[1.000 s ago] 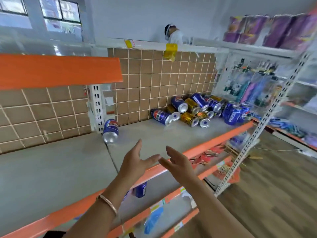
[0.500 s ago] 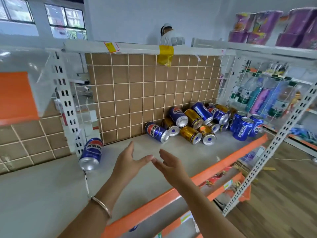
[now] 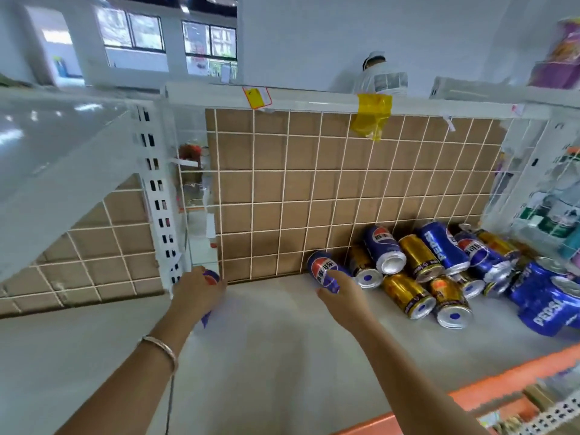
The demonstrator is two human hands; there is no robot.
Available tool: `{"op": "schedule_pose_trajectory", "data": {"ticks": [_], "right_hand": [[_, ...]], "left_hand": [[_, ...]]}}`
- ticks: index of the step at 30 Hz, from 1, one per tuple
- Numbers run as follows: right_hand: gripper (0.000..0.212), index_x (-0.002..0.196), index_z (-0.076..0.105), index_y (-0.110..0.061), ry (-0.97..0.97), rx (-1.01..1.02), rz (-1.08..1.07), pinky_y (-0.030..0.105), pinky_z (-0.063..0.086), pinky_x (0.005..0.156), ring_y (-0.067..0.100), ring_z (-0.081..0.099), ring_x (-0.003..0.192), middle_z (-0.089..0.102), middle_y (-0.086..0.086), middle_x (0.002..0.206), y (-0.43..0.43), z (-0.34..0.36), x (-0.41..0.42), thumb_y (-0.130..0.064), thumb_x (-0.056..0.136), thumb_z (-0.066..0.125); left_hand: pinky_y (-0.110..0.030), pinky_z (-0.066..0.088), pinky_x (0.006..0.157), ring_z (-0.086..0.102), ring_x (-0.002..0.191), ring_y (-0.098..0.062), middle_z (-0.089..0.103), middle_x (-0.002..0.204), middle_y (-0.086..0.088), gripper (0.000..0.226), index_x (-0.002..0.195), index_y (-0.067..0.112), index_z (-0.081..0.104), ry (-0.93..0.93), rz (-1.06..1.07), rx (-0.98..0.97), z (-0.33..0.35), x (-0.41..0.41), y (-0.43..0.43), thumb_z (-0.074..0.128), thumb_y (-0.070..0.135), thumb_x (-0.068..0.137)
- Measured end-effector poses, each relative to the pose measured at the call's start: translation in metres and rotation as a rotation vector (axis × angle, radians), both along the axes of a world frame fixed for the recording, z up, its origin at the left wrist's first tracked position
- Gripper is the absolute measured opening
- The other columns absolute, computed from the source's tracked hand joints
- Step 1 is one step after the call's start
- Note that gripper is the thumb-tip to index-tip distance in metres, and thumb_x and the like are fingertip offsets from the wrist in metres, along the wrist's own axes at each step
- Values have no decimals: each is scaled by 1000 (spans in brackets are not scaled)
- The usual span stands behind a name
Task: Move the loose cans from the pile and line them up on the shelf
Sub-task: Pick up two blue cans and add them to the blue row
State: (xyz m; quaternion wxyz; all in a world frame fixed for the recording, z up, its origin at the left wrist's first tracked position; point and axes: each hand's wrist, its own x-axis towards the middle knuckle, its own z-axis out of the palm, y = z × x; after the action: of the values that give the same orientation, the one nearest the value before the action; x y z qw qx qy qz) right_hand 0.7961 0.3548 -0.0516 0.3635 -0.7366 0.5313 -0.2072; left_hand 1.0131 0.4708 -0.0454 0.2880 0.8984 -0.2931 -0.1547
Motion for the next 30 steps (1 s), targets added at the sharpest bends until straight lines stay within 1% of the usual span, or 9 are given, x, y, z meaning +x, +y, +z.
{"op": "schedule_pose_trajectory", "data": {"ticks": [2,4,7,9,14,17,22,26,30], "right_hand": [[60,141,38,-13,136,-24,14,34,44,101,28,47,122,43,13,141,-15,-4,6,-24,86,62],[76,149,21,-17,346,-62,61,44,27,115,32,25,140,21,14,155,-27,-8,9,-31,86,62],[83,152,8,-19,515,-109,121,48,6,118,33,5,146,7,12,159,-41,-10,9,-33,87,59],[86,152,7,-16,529,-100,127,48,13,119,34,10,145,11,13,158,-47,-12,8,-32,86,60],[85,141,30,-12,708,-167,91,42,35,107,34,30,133,32,15,143,-58,-6,12,-45,75,72],[84,137,39,-11,806,-84,229,36,41,101,28,44,121,46,12,133,-66,5,19,-50,70,73],[64,115,56,-14,632,160,330,26,48,77,14,59,83,63,1,98,-63,8,26,-55,67,72],[62,123,52,-14,589,161,333,24,47,80,17,56,93,57,3,105,-51,-2,34,-46,74,72],[98,146,25,-21,635,-48,358,36,38,101,29,38,130,35,10,142,-42,-11,32,-60,68,69]], "left_hand": [[-35,46,95,54,114,-31,57,124,-15,50,127,5,46,-74,-12,175,-7,10,-1,60,35,89],[-35,44,96,54,114,-31,57,123,-16,44,125,4,46,-113,-10,198,-9,14,-3,58,25,89],[-35,44,94,53,114,-32,56,124,-15,58,130,5,41,38,1,195,-13,18,-1,68,23,81],[-37,47,95,55,110,-30,58,120,-13,75,134,9,40,198,-1,139,-19,17,3,78,22,71],[-30,53,76,62,88,-26,65,100,-14,47,106,2,59,494,31,-37,-17,9,14,83,18,68],[-37,57,83,68,91,-27,69,101,-14,48,104,1,63,699,-40,-51,-15,-5,12,84,24,67],[-22,42,64,63,84,-21,65,84,-8,29,81,8,66,185,-138,204,4,-28,-14,62,37,80],[-27,44,81,57,96,-20,62,113,-7,49,111,11,58,-75,-254,368,7,-59,-33,63,48,80],[-26,42,84,57,100,-20,61,114,-5,54,117,10,55,-183,-264,423,1,-71,-38,67,47,78]]}}
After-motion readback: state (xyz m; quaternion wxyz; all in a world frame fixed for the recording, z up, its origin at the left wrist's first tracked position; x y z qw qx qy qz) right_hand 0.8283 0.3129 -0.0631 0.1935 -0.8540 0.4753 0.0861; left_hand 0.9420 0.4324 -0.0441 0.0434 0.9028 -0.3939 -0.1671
